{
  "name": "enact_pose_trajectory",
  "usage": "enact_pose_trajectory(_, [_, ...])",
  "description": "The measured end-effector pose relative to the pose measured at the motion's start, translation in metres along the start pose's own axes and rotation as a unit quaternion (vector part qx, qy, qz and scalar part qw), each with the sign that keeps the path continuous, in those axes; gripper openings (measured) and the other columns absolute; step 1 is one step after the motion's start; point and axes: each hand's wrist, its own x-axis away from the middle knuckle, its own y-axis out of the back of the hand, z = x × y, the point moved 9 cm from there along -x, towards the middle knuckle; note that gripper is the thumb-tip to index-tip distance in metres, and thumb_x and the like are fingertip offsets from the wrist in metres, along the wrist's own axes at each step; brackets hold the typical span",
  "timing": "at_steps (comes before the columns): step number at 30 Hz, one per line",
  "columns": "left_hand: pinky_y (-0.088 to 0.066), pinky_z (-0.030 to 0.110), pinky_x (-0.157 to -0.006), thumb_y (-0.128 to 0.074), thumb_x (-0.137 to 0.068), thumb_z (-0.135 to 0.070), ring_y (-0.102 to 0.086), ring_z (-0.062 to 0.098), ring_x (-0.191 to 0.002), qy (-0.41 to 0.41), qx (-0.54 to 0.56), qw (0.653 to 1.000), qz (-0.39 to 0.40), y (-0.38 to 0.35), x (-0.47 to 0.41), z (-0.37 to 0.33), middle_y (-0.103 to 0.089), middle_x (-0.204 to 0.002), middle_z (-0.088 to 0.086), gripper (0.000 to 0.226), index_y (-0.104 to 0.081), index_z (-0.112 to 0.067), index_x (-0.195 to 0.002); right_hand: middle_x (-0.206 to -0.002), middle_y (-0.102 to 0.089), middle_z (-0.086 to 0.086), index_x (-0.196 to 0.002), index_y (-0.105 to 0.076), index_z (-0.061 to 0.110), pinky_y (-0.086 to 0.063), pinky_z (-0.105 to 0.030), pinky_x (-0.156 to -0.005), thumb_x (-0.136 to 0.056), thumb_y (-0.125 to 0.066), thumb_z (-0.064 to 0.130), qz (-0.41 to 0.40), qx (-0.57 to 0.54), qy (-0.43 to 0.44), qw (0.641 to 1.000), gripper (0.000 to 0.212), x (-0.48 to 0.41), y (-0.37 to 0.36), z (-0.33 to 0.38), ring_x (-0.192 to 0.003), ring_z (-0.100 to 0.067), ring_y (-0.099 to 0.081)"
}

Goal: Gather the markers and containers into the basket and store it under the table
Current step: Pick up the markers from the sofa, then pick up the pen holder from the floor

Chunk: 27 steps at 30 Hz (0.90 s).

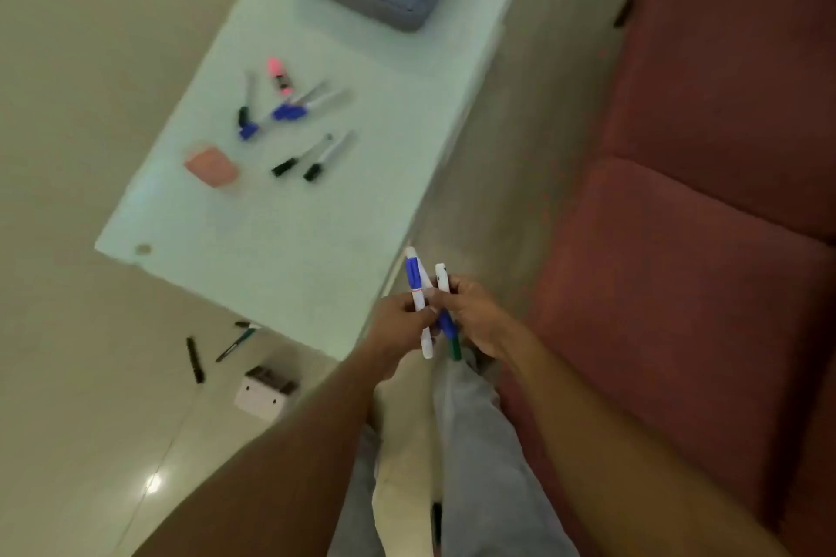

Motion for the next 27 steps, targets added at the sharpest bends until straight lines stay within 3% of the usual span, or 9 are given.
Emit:
enact_pose_trajectory(5, [-0.058,0.054,-0.080,-0.073,-0.084,-0.025,-0.072,0.031,-0.085,-0.001,0.056,0.991,-0.119,0.142,-0.004,0.044,-0.073,-0.090,0.019,0.018,-0.073,-0.007,-0.090,-0.110,-0.070,-0.015,-0.112,-0.062,0.005,-0.055,-0.051,-0.093,-0.096,-0.057,0.013,0.014,0.066,-0.039,0.997,0.019,-0.054,-0.123,-0.007,-0.099,-0.031,-0.068])
enact_pose_trajectory(8, [-0.059,0.051,-0.081,-0.075,-0.083,-0.015,-0.066,0.032,-0.084,0.024,0.111,0.976,-0.187,0.201,-0.021,0.064,-0.066,-0.099,0.026,0.022,-0.066,0.002,-0.094,-0.112,-0.067,-0.015,-0.102,-0.060,0.010,-0.054,-0.050,-0.095,-0.094,-0.058,0.013,-0.012,0.094,-0.053,0.994,0.009,-0.094,-0.158,-0.014,-0.093,-0.025,-0.066])
enact_pose_trajectory(13, [-0.059,0.050,-0.078,-0.079,-0.075,-0.009,-0.069,0.034,-0.086,0.020,0.115,0.962,-0.248,0.250,-0.078,0.073,-0.068,-0.090,0.017,0.018,-0.065,-0.009,-0.086,-0.100,-0.063,-0.014,-0.109,-0.058,0.003,-0.053,-0.052,-0.093,-0.091,-0.058,0.006,-0.076,0.099,-0.063,0.990,0.018,-0.167,-0.158,-0.010,-0.084,-0.023,-0.065])
enact_pose_trajectory(16, [-0.060,0.048,-0.076,-0.079,-0.075,-0.010,-0.070,0.032,-0.084,0.010,0.124,0.953,-0.277,0.257,-0.112,0.060,-0.070,-0.090,0.016,0.015,-0.067,-0.009,-0.085,-0.101,-0.060,-0.014,-0.100,-0.058,0.009,-0.054,-0.048,-0.087,-0.092,-0.058,0.010,-0.102,0.142,-0.030,0.984,0.009,-0.204,-0.152,0.014,-0.086,-0.025,-0.060])
enact_pose_trajectory(19, [-0.057,0.038,-0.078,-0.077,-0.077,-0.015,-0.066,0.025,-0.082,-0.018,0.066,0.945,-0.319,0.264,-0.140,0.039,-0.069,-0.091,0.011,0.020,-0.067,-0.006,-0.092,-0.102,-0.060,-0.008,-0.106,-0.057,0.011,-0.055,-0.033,-0.073,-0.092,-0.059,0.015,-0.117,0.253,0.031,0.960,0.015,-0.235,-0.156,0.047,-0.082,-0.018,-0.058])
enact_pose_trajectory(22, [-0.045,0.027,-0.073,-0.071,-0.084,-0.018,-0.059,0.019,-0.083,-0.019,-0.017,0.933,-0.359,0.277,-0.150,0.029,-0.065,-0.099,0.010,0.025,-0.062,-0.005,-0.102,-0.102,-0.055,-0.001,-0.115,-0.055,0.012,-0.047,-0.021,-0.060,-0.093,-0.058,0.015,-0.128,0.336,0.078,0.930,0.023,-0.251,-0.165,0.073,-0.085,-0.016,-0.056])
enact_pose_trajectory(25, [-0.042,0.029,-0.075,-0.065,-0.088,-0.024,-0.057,0.022,-0.093,-0.025,-0.102,0.923,-0.370,0.287,-0.147,0.030,-0.058,-0.108,0.009,0.031,-0.055,-0.006,-0.112,-0.119,-0.056,-0.007,-0.132,-0.048,0.011,-0.054,-0.033,-0.084,-0.092,-0.058,0.017,-0.156,0.417,0.126,0.886,0.041,-0.254,-0.168,0.088,-0.105,-0.024,-0.059])
enact_pose_trajectory(27, [-0.043,0.032,-0.076,-0.063,-0.089,-0.024,-0.056,0.024,-0.096,-0.042,-0.120,0.927,-0.354,0.285,-0.144,0.034,-0.054,-0.113,0.010,0.035,-0.052,-0.006,-0.116,-0.128,-0.054,-0.011,-0.136,-0.045,0.010,-0.048,-0.035,-0.097,-0.092,-0.058,0.015,-0.170,0.452,0.156,0.862,0.046,-0.245,-0.166,0.089,-0.115,-0.026,-0.055])
